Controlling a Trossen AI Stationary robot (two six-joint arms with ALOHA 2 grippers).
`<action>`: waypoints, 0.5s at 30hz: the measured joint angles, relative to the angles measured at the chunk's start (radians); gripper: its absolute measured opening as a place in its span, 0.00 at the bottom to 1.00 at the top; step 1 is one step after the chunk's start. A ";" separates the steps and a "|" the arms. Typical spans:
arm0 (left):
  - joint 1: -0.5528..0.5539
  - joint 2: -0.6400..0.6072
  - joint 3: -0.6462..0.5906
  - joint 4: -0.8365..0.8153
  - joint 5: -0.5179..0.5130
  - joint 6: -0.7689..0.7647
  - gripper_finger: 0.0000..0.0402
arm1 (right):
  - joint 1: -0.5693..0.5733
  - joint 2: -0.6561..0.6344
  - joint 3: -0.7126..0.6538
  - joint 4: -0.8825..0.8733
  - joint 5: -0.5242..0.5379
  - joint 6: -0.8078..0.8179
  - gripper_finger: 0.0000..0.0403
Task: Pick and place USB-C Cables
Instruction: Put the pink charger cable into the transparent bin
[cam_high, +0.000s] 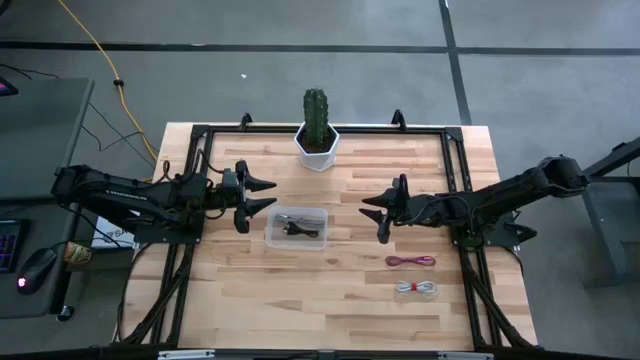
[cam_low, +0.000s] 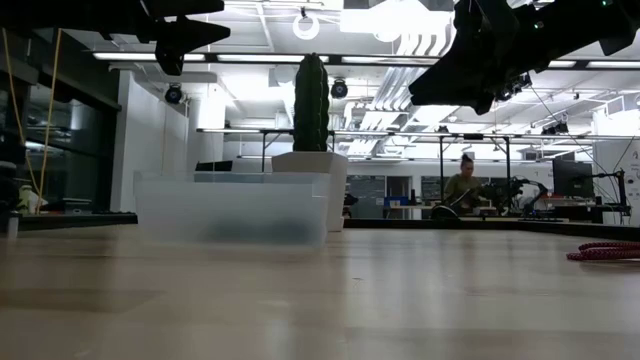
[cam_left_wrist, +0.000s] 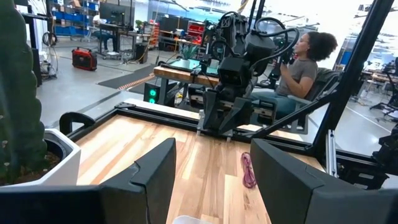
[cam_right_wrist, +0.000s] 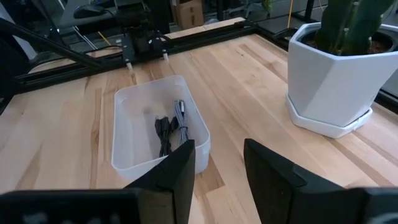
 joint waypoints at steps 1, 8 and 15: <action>0.000 0.000 0.000 0.000 0.000 0.000 0.47 | 0.000 0.000 0.000 0.021 -0.007 0.003 0.32; 0.000 0.000 0.000 0.001 0.000 0.000 0.47 | 0.044 0.000 0.168 -0.259 -0.374 0.154 0.32; 0.000 0.000 0.000 0.001 0.000 -0.014 0.47 | 0.202 0.036 0.354 -1.070 -0.297 0.587 0.32</action>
